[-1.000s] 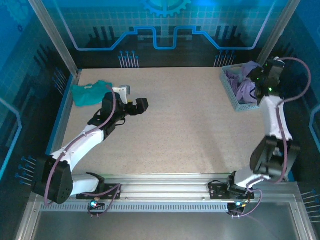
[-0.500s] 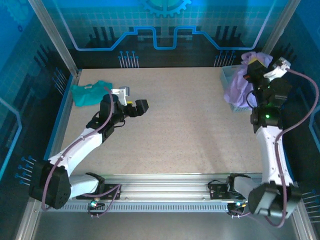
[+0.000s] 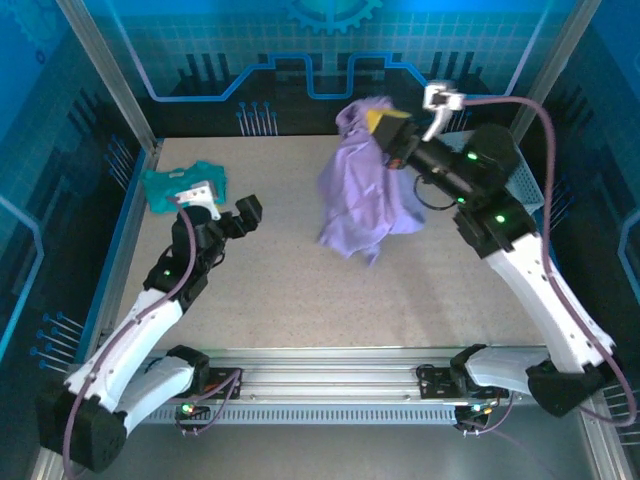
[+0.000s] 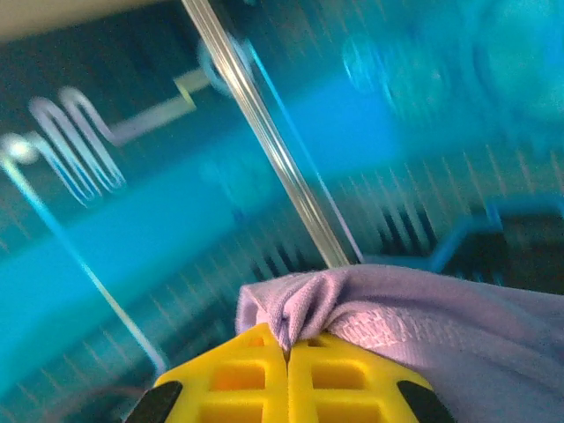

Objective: Fold the inside-out t-shirt

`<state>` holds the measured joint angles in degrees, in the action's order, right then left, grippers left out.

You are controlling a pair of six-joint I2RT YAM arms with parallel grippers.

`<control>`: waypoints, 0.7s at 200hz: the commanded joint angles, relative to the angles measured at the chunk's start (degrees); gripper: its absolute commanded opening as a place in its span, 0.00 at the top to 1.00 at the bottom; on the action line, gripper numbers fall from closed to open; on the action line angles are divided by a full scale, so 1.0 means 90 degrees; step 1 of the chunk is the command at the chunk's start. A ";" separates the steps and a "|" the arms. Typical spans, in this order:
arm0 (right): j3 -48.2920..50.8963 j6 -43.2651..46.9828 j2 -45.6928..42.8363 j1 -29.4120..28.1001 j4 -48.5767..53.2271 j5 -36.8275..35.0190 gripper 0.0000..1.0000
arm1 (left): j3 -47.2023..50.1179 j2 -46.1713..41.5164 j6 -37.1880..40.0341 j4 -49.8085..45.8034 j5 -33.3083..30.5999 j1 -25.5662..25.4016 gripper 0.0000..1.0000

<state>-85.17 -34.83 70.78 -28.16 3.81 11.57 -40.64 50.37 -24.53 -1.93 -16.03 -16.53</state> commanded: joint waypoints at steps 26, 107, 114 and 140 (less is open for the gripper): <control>0.0064 0.0358 0.1845 0.0697 0.1922 -0.0239 0.89 | 0.0520 -0.0949 -0.0340 -0.0403 -0.0297 0.0014 0.01; 0.0593 0.2286 0.2707 -0.0441 0.3366 -0.1318 0.33 | 0.1483 -0.0398 -0.0494 -0.1124 0.1876 -0.0262 0.03; 0.0869 0.2330 0.2675 -0.0826 0.3262 -0.1265 0.33 | 0.1529 -0.0259 -0.0483 -0.1164 0.1801 -0.0246 0.05; 0.1601 0.2410 0.2684 -0.2103 0.2847 -0.1404 0.33 | 0.1541 0.0464 -0.0402 -0.1124 0.2378 -0.0174 0.11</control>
<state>-75.59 -16.19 95.15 -39.29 31.35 -1.91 -27.18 49.98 -28.56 -10.55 -0.54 -18.48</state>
